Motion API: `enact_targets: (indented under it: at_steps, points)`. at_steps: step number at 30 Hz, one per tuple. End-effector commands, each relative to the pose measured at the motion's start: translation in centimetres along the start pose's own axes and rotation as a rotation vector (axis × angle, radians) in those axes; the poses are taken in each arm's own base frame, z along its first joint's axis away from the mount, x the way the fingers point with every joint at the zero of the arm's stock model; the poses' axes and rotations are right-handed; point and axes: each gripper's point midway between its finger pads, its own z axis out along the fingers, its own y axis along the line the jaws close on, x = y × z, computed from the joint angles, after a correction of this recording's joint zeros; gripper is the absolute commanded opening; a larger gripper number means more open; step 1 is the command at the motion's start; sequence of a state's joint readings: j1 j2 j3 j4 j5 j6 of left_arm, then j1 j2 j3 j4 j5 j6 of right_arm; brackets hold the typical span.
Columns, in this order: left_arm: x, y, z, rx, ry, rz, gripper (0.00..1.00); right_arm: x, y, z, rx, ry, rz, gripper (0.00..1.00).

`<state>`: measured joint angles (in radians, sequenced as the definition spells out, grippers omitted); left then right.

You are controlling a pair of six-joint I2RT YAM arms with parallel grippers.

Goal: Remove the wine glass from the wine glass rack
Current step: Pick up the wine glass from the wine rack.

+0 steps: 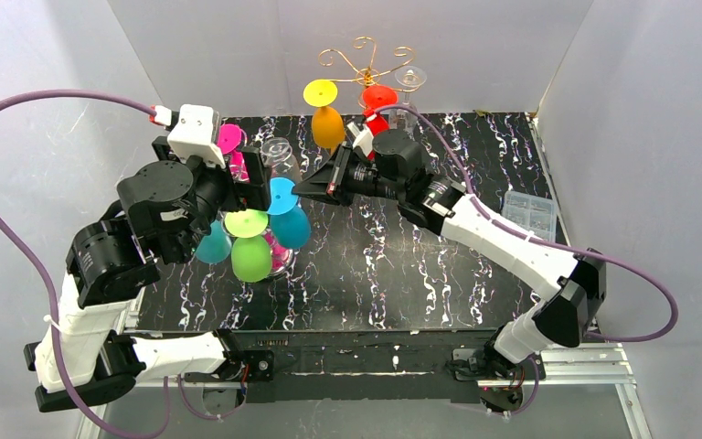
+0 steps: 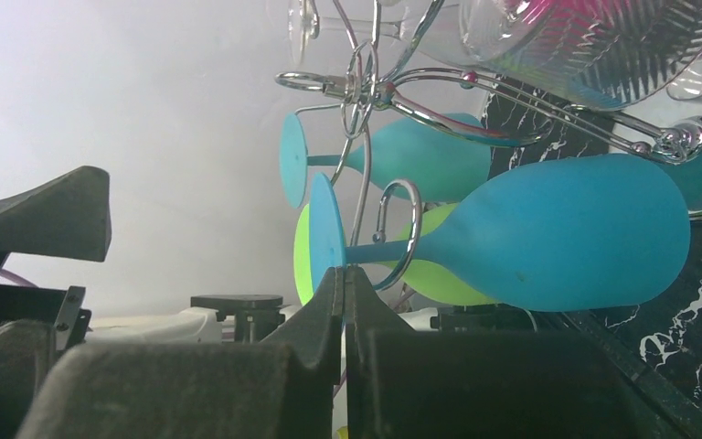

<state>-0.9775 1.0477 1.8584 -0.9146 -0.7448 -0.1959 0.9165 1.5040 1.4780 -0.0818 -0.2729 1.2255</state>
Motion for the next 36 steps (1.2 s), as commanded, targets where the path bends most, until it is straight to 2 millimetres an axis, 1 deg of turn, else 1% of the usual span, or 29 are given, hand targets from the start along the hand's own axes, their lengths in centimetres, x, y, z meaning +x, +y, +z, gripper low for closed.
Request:
enact_targets:
  at_steps: [1,7,16,21,30,36]
  points:
    - [-0.4,0.6,-0.2,-0.025,-0.023,-0.031,0.99,-0.6,2.5,0.2,-0.062,-0.015,-0.034,0.01]
    - [-0.4,0.6,-0.3,-0.023,-0.026,-0.035,0.99,-1.4,2.7,0.9,-0.056,-0.040,-0.043,0.01]
    - [-0.4,0.6,-0.4,-0.020,-0.027,-0.038,0.99,-2.9,2.0,1.6,-0.028,-0.118,-0.035,0.01]
    - [-0.3,0.6,-0.4,-0.018,-0.027,-0.038,0.99,-3.3,1.6,2.2,-0.017,-0.134,-0.026,0.01]
    - [-0.2,0.5,-0.3,-0.016,-0.026,-0.042,0.99,-4.5,1.5,2.0,-0.003,-0.204,-0.022,0.01]
    - [-0.2,0.5,-0.3,-0.014,-0.025,-0.042,0.99,-5.4,1.5,0.9,0.008,-0.264,-0.023,0.01]
